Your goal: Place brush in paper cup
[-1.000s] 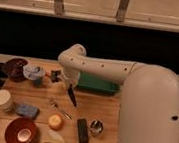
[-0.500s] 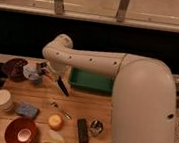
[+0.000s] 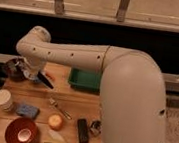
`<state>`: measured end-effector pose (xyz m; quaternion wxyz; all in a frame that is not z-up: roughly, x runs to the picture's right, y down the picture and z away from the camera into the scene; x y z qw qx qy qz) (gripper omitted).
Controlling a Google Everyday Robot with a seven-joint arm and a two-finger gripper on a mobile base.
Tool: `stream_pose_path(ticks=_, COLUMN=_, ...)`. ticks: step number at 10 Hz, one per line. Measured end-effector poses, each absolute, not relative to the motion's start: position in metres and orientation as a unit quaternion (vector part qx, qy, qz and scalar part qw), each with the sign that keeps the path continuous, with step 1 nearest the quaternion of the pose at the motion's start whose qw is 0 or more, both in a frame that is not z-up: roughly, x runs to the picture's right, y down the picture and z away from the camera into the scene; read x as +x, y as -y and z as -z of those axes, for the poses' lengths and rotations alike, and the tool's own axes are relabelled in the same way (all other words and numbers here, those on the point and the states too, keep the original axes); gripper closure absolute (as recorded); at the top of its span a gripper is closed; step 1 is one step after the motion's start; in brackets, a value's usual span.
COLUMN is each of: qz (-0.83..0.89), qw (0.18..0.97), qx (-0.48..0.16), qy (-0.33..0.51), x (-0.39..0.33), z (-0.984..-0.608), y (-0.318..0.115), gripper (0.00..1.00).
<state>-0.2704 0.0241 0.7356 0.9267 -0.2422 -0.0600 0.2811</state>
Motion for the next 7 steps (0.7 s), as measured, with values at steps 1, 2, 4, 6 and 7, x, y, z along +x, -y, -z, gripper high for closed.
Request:
stream_pose_path(ticks=1, qz=-0.283, qw=0.927, qx=-0.24, qy=0.057, x=-0.2661, z=-0.7382, y=-0.0231, gripper=1.0)
stream_pose_path(ticks=2, qz=-0.283, qw=0.926, qx=-0.241, qy=0.057, x=-0.2663, z=-0.7381, y=-0.0237, gripper=1.0)
stream_pose_path(ticks=4, qz=-0.282, qw=0.927, qx=-0.242, qy=0.058, x=-0.268, z=-0.7375, y=-0.0243, gripper=1.0)
stream_pose_path(ticks=6, qz=-0.279, qw=0.927, qx=-0.245, qy=0.061, x=-0.2678, z=-0.7393, y=-0.0255, gripper=1.0)
stream_pose_path(ticks=7, qz=-0.271, qw=0.928, qx=-0.247, qy=0.067, x=-0.2751, z=-0.7372, y=-0.0294, gripper=1.0)
